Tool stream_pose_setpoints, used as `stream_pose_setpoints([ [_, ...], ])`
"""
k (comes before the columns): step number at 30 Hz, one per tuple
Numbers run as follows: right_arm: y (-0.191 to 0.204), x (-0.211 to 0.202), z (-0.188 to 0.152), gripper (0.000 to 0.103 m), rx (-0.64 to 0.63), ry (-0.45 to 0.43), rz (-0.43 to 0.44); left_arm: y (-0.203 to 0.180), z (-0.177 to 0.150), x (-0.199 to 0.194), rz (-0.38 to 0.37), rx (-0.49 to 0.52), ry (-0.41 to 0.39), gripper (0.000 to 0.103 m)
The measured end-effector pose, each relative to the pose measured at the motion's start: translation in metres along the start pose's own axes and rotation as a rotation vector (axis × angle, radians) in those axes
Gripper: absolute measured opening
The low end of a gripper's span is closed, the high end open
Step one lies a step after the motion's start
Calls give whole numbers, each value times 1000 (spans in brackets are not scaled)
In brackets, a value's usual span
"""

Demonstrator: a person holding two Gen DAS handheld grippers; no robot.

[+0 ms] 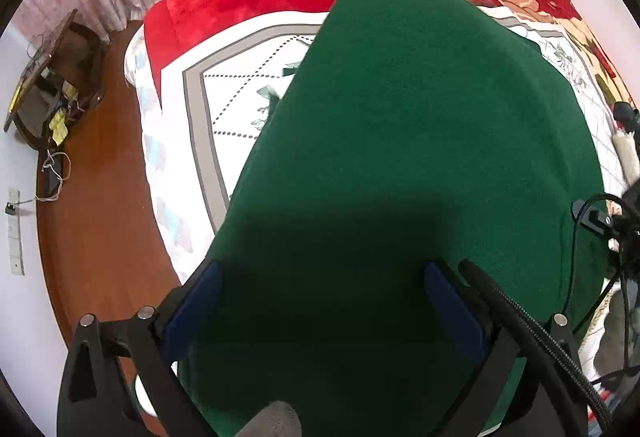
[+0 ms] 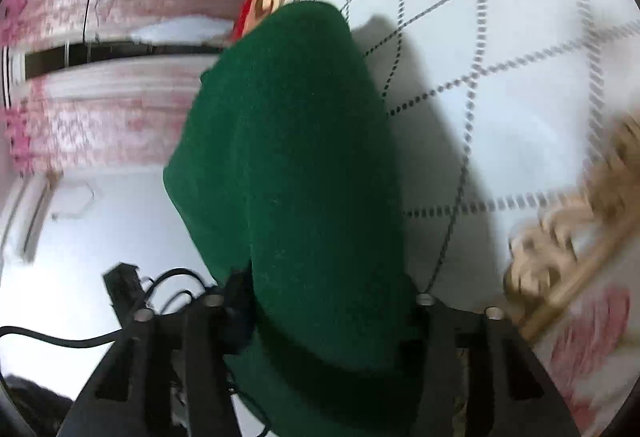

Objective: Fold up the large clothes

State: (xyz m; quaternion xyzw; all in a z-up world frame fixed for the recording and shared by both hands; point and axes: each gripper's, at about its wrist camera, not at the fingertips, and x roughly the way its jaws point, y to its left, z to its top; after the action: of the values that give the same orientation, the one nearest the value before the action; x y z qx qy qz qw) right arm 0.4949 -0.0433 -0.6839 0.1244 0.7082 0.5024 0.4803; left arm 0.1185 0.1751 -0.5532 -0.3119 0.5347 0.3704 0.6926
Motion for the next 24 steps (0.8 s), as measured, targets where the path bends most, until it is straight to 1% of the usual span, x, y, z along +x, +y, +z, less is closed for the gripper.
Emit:
stream_pose_setpoints([
  [2,0,-12,-18,46,68,-58,-10,-1,-5,-8,-7,6,2,103],
  [3,-4,-22,-32,45,126,-99,-6,-1,-9,-14,-16,11,1,103],
  [5,-17,-45,-63,45,230,-180,-1,0,-22,-32,-35,17,-3,103],
  [6,-22,-63,-85,45,267,-230,-12,1,-27,-37,-45,15,0,103],
  [8,-32,-85,-113,45,320,-279,-35,7,-43,-47,-75,-2,16,103],
  [9,-40,-94,-128,51,345,-289,-49,10,-50,-48,-88,-12,27,103],
  [10,-49,-99,-139,61,369,-279,-58,13,-59,-46,-117,-29,49,103],
  [11,-58,-100,-148,67,391,-260,-68,15,-65,-40,-137,-49,68,103],
  [12,-69,-98,-155,77,414,-237,-68,16,-68,-36,-152,-62,83,103],
  [13,-76,-96,-159,83,408,-218,-65,16,-71,-27,-182,-84,110,103],
  [15,-82,-89,-161,90,366,-207,-45,16,-74,-11,-256,-133,148,103],
  [18,-88,-74,-153,94,325,-188,26,10,-71,8,-352,-182,154,103],
  [20,-91,-61,-144,97,303,-181,70,10,-66,20,-395,-225,158,103],
  [23,-91,-48,-132,101,306,-161,96,16,-60,34,-495,-329,167,103],
  [24,-91,-46,-130,101,309,-158,105,19,-57,36,-546,-370,164,103],
])
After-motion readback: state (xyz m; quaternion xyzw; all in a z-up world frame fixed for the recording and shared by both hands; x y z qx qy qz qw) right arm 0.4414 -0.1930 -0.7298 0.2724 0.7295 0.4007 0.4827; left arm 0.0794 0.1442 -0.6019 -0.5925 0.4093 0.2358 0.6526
